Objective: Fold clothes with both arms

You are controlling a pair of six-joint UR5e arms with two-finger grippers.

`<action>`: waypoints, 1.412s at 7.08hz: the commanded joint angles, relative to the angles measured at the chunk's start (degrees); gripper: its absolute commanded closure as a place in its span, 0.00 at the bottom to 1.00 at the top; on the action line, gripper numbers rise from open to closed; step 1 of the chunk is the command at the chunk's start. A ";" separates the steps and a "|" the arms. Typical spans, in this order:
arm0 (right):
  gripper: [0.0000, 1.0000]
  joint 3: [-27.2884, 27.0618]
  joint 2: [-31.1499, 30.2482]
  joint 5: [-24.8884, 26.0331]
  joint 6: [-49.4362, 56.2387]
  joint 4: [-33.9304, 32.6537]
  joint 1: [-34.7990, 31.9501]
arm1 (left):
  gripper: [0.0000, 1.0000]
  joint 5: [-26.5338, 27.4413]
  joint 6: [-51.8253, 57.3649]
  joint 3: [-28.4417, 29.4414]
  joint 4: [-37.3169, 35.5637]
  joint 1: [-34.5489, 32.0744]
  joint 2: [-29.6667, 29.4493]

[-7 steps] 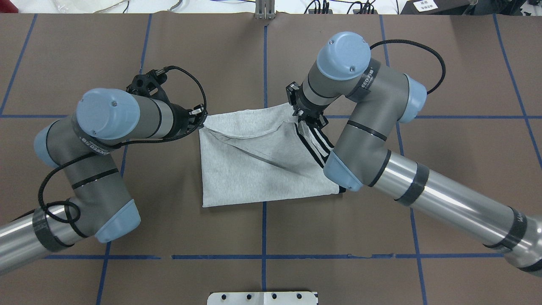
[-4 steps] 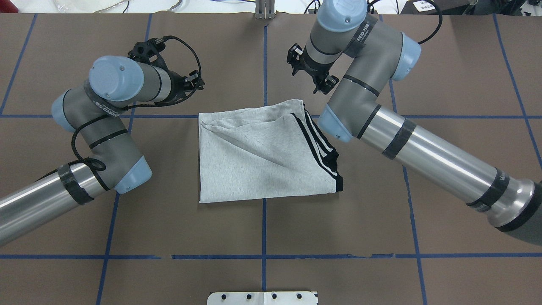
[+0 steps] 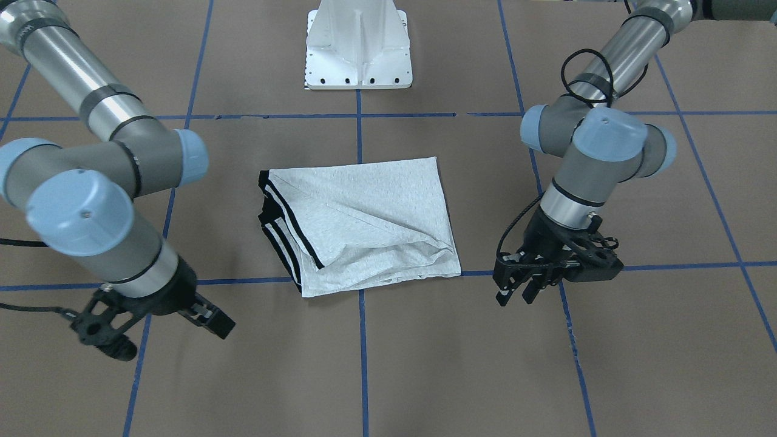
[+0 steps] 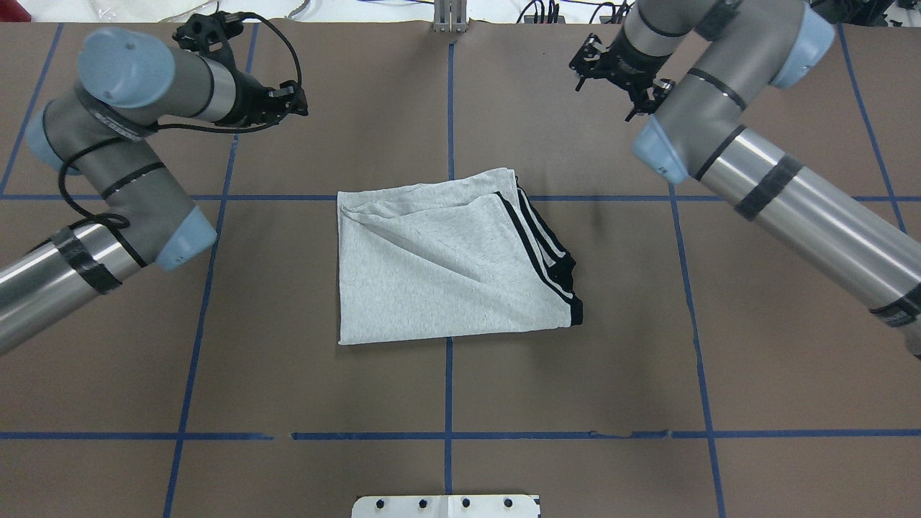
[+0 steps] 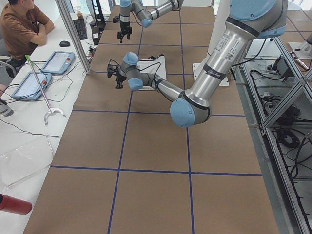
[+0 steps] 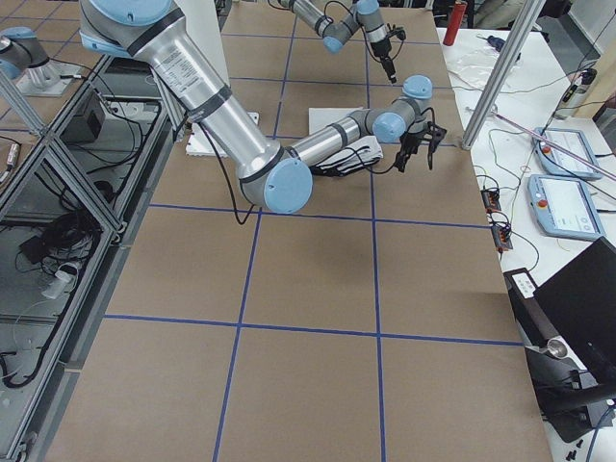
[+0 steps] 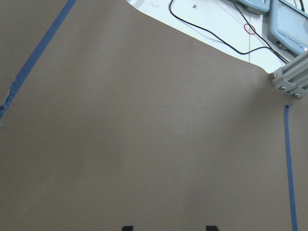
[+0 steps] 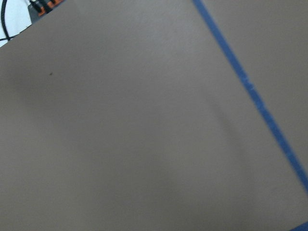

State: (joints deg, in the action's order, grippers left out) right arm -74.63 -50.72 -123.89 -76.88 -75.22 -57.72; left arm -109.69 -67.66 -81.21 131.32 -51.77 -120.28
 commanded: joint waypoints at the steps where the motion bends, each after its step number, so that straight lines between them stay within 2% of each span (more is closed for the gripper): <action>1: 0.00 -8.82 -15.13 -8.52 24.11 -0.45 -10.78 | 0.41 -9.54 19.94 -9.26 -4.62 -7.70 10.10; 2: 0.00 -12.86 -23.29 -10.74 38.41 -0.63 -15.45 | 0.41 -11.23 30.55 -16.80 -12.32 -10.17 15.80; 3: 0.00 -15.17 -29.38 -10.93 49.00 -0.63 -18.97 | 0.40 -14.81 44.67 -20.88 -17.53 -15.67 21.17; 4: 0.00 -15.10 -32.75 -10.85 54.93 -0.63 -20.49 | 0.36 -22.76 51.94 -20.92 -18.46 -20.95 25.14; 5: 0.00 -15.45 -33.74 -10.50 56.82 -2.37 -21.46 | 0.32 -23.11 52.45 -20.31 -18.55 -25.01 27.00; 6: 0.00 -17.28 -33.75 -10.58 57.53 -6.04 -22.08 | 0.26 -22.50 54.11 -18.56 -18.47 -26.35 27.02; 7: 0.00 -20.17 -33.66 -10.67 59.02 -11.21 -22.78 | 0.21 -22.41 59.69 -17.24 -18.55 -28.37 26.94; 8: 0.00 -23.42 -33.40 -10.67 64.60 -20.05 -25.23 | 0.18 -22.67 63.49 -16.36 -20.29 -29.60 26.94; 9: 0.00 -26.93 -33.22 -9.45 69.53 -27.71 -26.29 | 0.01 -22.93 63.53 -15.83 -21.79 -30.31 26.67; 10: 0.00 -28.79 -33.74 -8.75 70.02 -29.44 -26.74 | 0.01 -23.19 63.53 -14.52 -21.72 -30.41 27.02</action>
State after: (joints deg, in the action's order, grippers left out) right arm -100.45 -84.16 -133.54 -9.47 -99.75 -83.48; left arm -132.58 -4.77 -97.02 110.20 -81.65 -93.43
